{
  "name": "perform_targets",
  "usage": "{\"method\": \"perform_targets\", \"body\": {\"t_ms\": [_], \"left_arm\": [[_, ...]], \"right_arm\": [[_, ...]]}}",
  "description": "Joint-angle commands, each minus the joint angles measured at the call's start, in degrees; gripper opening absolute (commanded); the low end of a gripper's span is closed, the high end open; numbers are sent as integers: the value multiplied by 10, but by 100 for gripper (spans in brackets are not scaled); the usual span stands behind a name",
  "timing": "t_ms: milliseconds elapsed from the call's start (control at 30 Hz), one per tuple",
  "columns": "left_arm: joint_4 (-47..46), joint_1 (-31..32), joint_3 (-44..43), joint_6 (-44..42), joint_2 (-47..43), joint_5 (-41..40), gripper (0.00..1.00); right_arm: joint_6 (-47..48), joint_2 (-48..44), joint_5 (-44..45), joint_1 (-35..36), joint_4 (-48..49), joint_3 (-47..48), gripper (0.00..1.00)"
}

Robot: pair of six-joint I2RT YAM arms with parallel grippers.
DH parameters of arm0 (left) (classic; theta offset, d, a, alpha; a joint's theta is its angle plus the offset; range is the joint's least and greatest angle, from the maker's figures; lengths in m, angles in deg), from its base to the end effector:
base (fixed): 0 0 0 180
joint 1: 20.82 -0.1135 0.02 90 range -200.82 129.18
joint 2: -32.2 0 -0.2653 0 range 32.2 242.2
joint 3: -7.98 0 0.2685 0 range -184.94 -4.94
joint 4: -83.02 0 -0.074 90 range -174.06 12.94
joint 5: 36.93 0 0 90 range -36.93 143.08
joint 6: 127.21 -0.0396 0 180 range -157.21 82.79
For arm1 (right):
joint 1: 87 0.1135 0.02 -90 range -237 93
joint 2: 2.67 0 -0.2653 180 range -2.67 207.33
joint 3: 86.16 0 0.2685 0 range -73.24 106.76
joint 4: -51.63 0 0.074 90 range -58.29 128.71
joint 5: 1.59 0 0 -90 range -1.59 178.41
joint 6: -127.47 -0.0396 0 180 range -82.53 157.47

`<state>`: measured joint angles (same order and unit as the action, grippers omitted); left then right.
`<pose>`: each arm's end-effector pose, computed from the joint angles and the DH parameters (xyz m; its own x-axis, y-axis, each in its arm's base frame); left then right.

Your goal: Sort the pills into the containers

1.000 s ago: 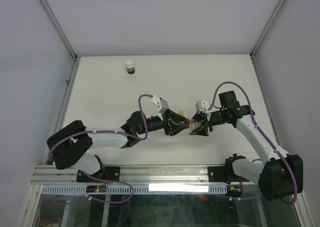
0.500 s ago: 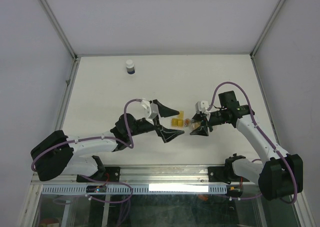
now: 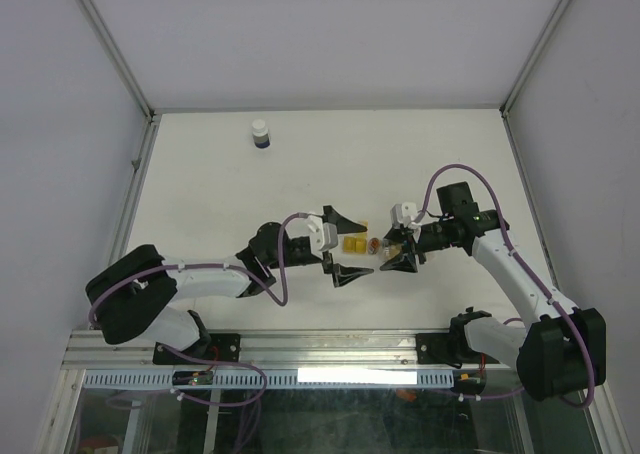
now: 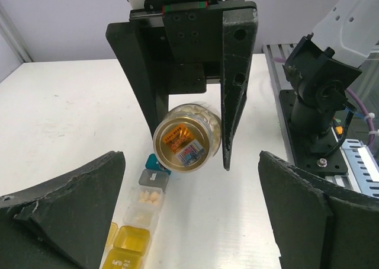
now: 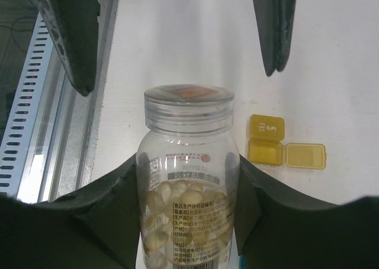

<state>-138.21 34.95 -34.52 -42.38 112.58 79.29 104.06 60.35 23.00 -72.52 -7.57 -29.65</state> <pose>0.1526 -0.2553 0.2166 0.1219 -0.0355 -0.9919 0.9828 0.1438 0.1157 0.1882 0.0858 0.2370 0.0772 -0.3745 -0.9240 -0.9951 -0.0862 -0.0482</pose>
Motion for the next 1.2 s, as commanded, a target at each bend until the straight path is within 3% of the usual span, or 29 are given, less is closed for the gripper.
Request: {"method": "perform_targets", "body": {"t_ms": [0,133,867,1033,1167], "left_arm": [[-69,-6,-36,15,41,14,96],[-78,-6,-44,32,63,-3,93],[-69,-3,-57,109,72,-12,47],[-58,-3,-58,143,66,-14,19],[-45,4,-53,223,41,-66,2]], "right_arm": [[15,-6,-22,7,2,7,0],[16,-6,-18,11,2,7,0],[19,-2,-5,25,1,8,0],[18,-3,-2,24,0,8,0],[13,-3,2,24,3,10,0]]}}
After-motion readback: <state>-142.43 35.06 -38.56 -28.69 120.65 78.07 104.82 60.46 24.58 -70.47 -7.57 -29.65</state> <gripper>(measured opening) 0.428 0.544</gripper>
